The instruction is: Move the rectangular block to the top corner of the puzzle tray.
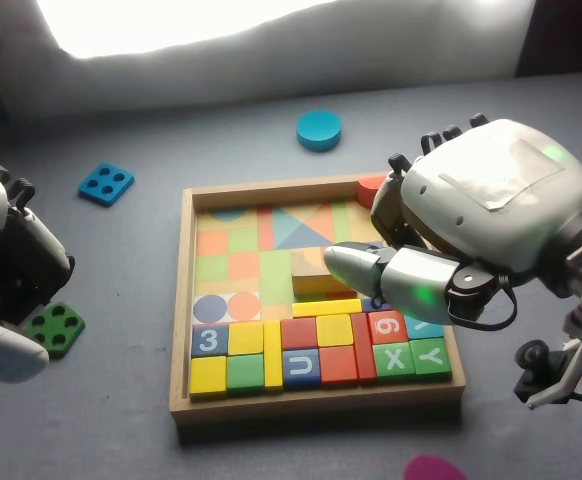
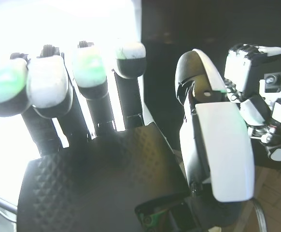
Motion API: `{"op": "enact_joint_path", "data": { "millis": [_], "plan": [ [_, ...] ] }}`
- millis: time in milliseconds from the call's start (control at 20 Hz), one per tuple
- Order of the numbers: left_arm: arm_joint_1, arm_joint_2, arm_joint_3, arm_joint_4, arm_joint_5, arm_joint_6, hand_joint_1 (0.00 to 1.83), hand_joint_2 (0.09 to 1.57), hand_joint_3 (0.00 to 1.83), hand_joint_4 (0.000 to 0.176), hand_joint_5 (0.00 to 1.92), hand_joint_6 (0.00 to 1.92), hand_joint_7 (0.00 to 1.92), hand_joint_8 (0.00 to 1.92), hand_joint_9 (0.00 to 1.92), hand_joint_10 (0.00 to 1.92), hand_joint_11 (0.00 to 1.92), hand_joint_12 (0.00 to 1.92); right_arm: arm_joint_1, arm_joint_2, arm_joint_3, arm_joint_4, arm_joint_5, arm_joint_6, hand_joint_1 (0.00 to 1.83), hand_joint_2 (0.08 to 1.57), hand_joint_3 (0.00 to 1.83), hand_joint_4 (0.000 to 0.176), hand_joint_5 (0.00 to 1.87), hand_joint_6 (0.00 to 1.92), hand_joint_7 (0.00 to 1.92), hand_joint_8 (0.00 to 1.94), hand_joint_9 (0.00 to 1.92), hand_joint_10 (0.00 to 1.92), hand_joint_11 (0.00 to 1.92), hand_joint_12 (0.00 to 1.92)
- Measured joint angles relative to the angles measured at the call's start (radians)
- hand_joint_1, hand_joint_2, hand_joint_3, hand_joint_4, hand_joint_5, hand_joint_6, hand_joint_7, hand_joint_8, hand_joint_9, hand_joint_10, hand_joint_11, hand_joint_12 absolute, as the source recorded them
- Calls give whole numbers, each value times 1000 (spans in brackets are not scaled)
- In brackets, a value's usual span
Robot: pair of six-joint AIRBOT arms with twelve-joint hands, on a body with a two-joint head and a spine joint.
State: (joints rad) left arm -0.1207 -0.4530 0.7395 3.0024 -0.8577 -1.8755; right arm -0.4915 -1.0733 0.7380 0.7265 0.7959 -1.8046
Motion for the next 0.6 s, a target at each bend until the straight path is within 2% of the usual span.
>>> {"op": "enact_joint_path", "data": {
  "millis": [50, 150, 350, 450, 500, 600],
  "plan": [
    [0, 0, 0, 0, 0, 0, 352, 1283, 10, 30, 261, 4, 276, 3, 342, 10, 20, 898, -4, 0, 0, -1, 1, 0, 0, 1192, 60, 0, 149, 360, 294, 53, 65, 404, 0, 641],
    [-1, 0, 0, 0, 6, 0, 355, 1282, 5, 31, 259, 1, 287, 5, 340, 5, 22, 899, -6, 0, 0, 0, -6, 0, 0, 1213, 30, 0, 152, 334, 297, 23, 54, 373, 0, 513],
    [-1, 0, 0, 0, 0, 0, 327, 1292, 6, 28, 246, 0, 275, 0, 328, 0, 9, 897, -6, -1, 0, 0, -2, 0, 0, 1220, 11, 0, 176, 318, 320, 17, 76, 360, 0, 609],
    [-4, 0, 0, 0, -1, 0, 339, 1290, 3, 34, 256, 4, 280, 4, 338, 5, 9, 902, -6, -3, 0, -1, -2, 0, 0, 1221, 5, 0, 179, 294, 324, 9, 95, 340, 0, 666],
    [-10, 0, 0, 0, -1, 0, 324, 1294, 4, 32, 247, 1, 272, 0, 322, 1, 1, 896, -8, -8, 0, 1, 6, -7, 0, 1224, 4, 0, 185, 285, 330, 8, 95, 327, 0, 627],
    [-20, 0, 2, 0, 0, 0, 311, 1297, 2, 24, 226, 0, 231, 0, 262, 5, 0, 767, -13, -24, 0, 4, 23, -30, 0, 1223, 2, 0, 198, 268, 341, 7, 104, 300, 0, 587]
  ]
}}
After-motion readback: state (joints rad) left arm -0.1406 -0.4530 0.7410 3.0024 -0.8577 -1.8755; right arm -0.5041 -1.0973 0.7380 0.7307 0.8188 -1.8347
